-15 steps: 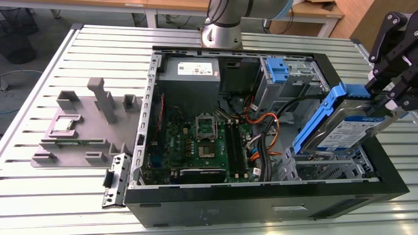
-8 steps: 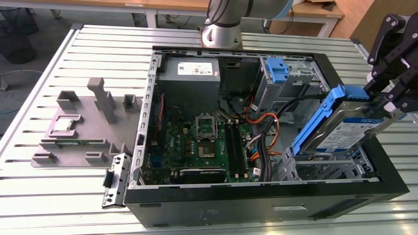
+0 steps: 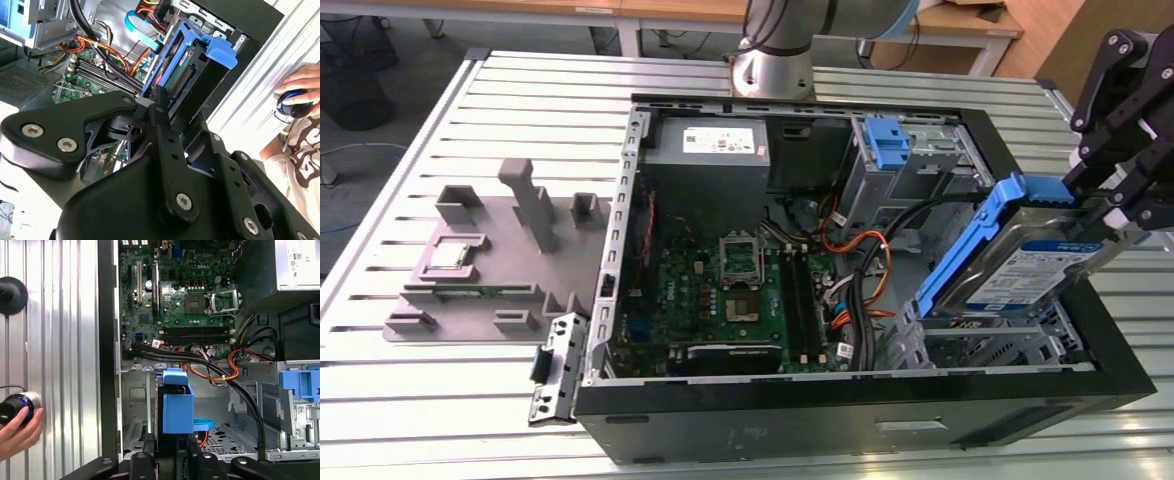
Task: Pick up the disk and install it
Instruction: 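Insert the disk into the insertion slot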
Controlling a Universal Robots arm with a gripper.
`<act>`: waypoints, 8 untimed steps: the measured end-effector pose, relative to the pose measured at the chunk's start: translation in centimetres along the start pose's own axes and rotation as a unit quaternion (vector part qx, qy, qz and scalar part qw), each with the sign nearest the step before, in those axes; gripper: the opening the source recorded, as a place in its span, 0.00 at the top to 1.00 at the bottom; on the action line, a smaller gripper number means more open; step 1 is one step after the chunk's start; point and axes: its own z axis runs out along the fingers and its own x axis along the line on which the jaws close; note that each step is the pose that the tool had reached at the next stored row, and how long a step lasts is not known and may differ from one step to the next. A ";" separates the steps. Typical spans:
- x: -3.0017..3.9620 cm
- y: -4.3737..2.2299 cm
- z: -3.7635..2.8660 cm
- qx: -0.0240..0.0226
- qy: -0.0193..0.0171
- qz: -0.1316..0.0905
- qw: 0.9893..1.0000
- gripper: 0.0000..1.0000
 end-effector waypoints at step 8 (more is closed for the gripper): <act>0.14 0.00 0.00 0.001 -0.002 -0.002 1.000 0.65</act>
